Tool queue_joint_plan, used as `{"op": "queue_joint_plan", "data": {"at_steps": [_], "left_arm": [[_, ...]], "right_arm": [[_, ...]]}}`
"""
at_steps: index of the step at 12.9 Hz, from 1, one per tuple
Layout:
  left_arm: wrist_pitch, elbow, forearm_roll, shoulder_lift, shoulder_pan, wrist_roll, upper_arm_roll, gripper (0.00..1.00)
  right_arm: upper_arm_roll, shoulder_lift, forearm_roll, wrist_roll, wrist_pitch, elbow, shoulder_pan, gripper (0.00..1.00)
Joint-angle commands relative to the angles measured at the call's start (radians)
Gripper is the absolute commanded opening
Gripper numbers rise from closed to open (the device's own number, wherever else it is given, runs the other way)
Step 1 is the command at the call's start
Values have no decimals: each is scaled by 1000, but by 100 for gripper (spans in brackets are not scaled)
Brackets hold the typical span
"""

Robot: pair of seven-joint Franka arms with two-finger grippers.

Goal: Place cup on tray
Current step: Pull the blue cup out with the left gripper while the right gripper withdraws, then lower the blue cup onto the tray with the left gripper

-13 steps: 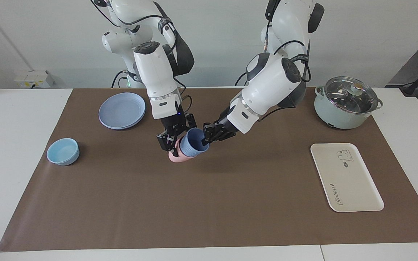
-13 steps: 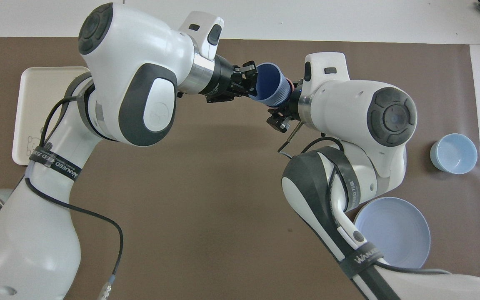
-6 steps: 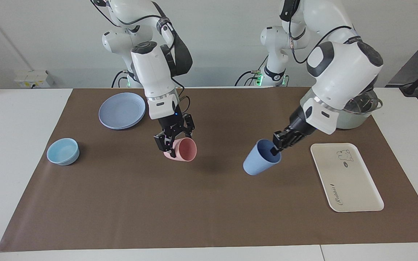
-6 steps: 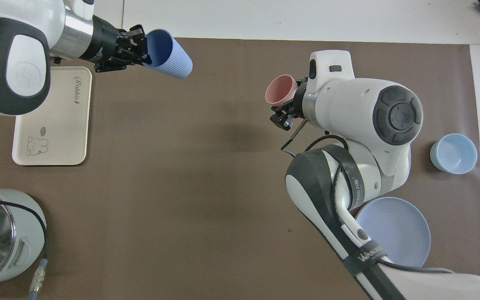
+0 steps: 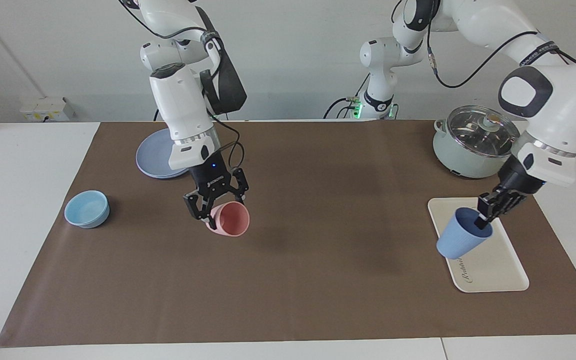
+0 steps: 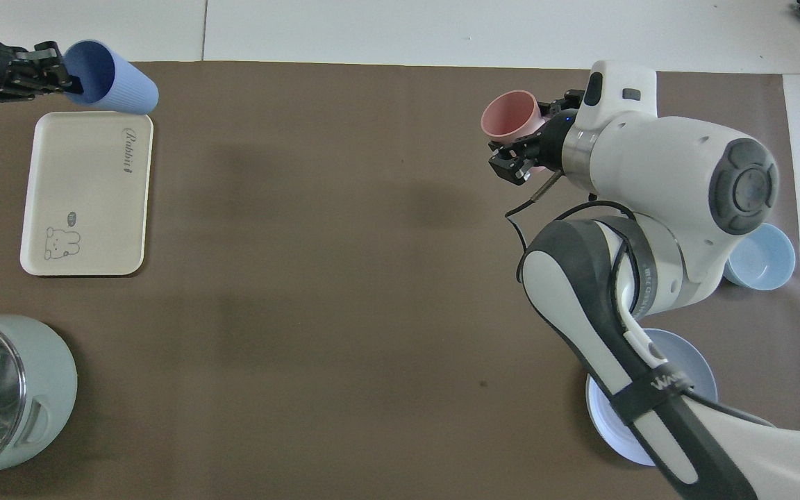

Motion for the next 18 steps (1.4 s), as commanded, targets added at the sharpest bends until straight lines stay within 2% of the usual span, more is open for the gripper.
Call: {"op": "queue_joint_plan", "data": {"at_steps": [1,3,4,7,9,12,13,15,16,17,18], "left_arm": [[137,-254,56,-112,85,112,-10,0],[163,-289,56,-100,128,152,-10,0],[180,-302,56,-95,147,168,-10,0],[223,-361,56,-77,190,210,-10,0],[277,-413,54,-64,210,213,-10,0],[276,-421,56,-51,222,215,-10,0],[276,-419,56,-51,222,215,-10,18],[271,-401,56,-44,220,218,-10,79],[260,-382,63,-41,219,221,-10,89],[233,-347,76,-37,214,222,-10,94],[158,-277,94,-12,205,221,-10,94]], "right_arm": [[10,-13,379,-351,17,-42,-74,0],[10,-19,685,-675,-49,-79,-153,0],[10,-21,764,-789,-90,-99,-189,0],[8,-15,939,-994,-195,-143,-280,0],[8,2,990,-1100,-265,-152,-331,0],[10,43,1057,-1248,-383,-171,-415,0],[8,75,1092,-1302,-438,-171,-443,0],[8,131,1145,-1406,-505,-171,-480,0],[8,148,1148,-1440,-515,-171,-493,0],[8,157,1148,-1451,-528,-169,-503,0],[10,172,1154,-1470,-552,-162,-512,0]]}}
